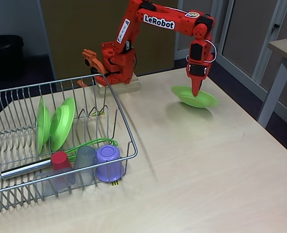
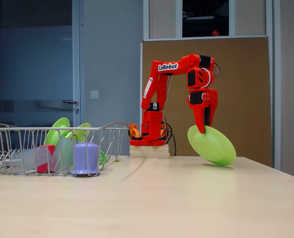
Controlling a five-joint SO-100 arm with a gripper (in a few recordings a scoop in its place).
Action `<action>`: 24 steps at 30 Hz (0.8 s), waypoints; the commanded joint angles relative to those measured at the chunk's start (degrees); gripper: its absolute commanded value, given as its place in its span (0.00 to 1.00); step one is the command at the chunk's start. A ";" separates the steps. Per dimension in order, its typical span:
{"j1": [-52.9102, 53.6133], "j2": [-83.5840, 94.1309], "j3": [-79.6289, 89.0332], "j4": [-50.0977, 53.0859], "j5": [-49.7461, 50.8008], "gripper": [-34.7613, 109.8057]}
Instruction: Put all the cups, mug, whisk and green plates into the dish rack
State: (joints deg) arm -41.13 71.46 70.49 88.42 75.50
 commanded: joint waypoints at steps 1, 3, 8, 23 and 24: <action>2.29 5.27 -3.34 3.69 -3.43 0.24; 3.87 6.50 -4.92 5.10 -5.98 0.24; 7.47 8.09 -11.60 9.67 -13.10 0.24; 22.85 18.19 -23.20 16.61 -35.60 0.24; 24.08 18.81 -23.82 16.61 -37.18 0.24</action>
State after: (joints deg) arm -19.86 85.78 49.66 104.41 41.84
